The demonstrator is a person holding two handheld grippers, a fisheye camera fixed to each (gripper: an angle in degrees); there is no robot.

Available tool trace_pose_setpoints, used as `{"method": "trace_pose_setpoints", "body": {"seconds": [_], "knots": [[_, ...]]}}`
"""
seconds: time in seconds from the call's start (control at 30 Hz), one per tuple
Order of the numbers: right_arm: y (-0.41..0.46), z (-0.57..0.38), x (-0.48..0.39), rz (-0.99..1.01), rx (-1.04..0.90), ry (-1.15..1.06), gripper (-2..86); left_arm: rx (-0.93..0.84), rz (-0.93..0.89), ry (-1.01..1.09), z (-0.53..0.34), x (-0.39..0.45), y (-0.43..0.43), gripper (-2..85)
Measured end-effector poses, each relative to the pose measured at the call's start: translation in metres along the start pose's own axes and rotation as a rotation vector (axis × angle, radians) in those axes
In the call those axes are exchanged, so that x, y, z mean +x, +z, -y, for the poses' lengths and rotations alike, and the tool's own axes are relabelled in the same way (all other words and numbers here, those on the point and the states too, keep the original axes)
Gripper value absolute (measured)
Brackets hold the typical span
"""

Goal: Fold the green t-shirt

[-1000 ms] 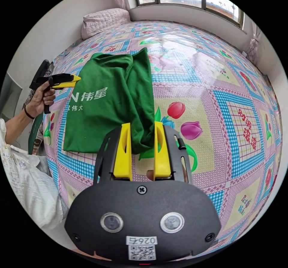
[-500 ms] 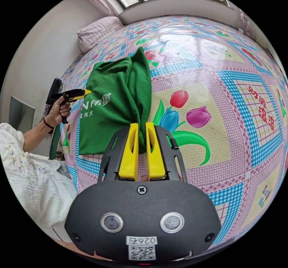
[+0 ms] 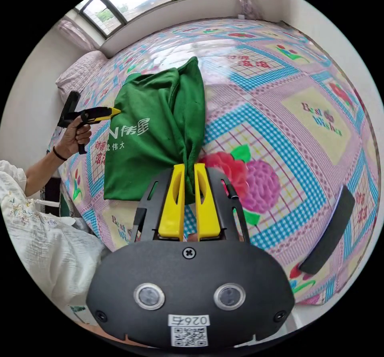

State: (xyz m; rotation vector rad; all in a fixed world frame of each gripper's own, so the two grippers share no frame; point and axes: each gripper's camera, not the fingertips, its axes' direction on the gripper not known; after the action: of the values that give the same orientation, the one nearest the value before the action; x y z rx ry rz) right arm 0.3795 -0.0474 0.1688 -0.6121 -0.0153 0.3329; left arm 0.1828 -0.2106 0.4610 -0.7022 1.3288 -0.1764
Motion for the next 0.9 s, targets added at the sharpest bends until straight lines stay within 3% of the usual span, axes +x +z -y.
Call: {"method": "trace_pose_setpoints", "body": {"seconds": [0.27,0.47,0.7,0.9], "knots": [[-0.048,-0.122,0.064,-0.14,0.059,0.308,0.0,-0.178,-0.007,0.292,0.029,0.127,0.122,3.9],[-0.06,-0.158,0.091,-0.17,0.077,0.379,0.2,-0.205,0.001,0.349,0.025,0.17,0.167,4.2],[-0.062,-0.179,0.107,-0.171,0.089,0.398,5.5,-0.175,0.005,0.388,0.011,0.177,0.157,4.1],[-0.076,-0.215,0.102,-0.205,0.158,0.436,7.3,-0.048,0.06,0.283,-0.02,0.145,0.099,-0.3]]}}
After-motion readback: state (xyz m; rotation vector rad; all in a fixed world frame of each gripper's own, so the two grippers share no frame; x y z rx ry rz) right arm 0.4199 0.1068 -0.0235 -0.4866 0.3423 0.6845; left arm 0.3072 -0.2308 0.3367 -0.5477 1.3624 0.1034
